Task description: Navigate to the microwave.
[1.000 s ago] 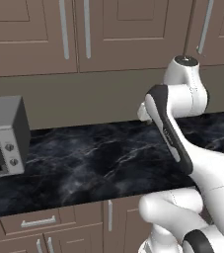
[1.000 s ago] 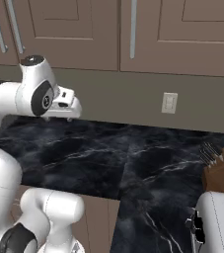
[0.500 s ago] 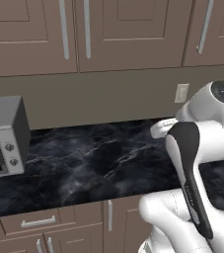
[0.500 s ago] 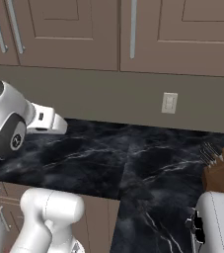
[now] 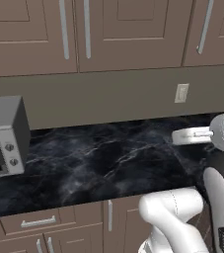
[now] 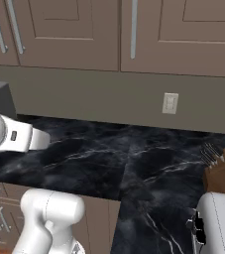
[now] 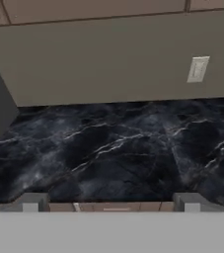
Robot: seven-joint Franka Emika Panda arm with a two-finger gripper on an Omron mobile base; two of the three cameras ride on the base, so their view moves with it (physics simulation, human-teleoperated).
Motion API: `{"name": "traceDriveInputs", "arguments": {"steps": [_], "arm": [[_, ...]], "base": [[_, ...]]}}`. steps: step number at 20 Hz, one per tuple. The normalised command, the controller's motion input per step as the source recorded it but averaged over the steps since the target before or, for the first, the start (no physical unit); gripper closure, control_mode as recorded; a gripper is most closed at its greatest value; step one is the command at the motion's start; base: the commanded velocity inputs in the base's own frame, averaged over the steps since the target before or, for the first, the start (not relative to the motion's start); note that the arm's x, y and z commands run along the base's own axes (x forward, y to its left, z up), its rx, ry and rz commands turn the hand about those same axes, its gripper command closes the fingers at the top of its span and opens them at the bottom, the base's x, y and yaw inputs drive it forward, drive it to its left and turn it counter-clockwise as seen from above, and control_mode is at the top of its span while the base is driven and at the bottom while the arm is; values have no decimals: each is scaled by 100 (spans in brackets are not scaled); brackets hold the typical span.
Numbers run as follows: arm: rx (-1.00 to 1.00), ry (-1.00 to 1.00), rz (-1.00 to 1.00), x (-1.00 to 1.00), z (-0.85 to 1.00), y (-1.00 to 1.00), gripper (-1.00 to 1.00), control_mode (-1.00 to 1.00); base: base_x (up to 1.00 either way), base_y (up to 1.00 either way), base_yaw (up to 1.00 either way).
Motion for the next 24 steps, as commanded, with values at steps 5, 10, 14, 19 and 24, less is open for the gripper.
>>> {"name": "traceDriveInputs", "arguments": {"steps": [5,10,14,19,24], "arm": [[1,-8,-2,-40,34,1,-100,100],[0,0,0,0,0,0,-100,100],[0,0,0,0,0,0,-100,100],[0,0,0,0,0,0,-100,100],[0,0,0,0,0,0,-100,100]], "base": [[-58,8,-2],[-79,66,-1],[-32,100,29],[0,91,65],[0,55,80]]}}
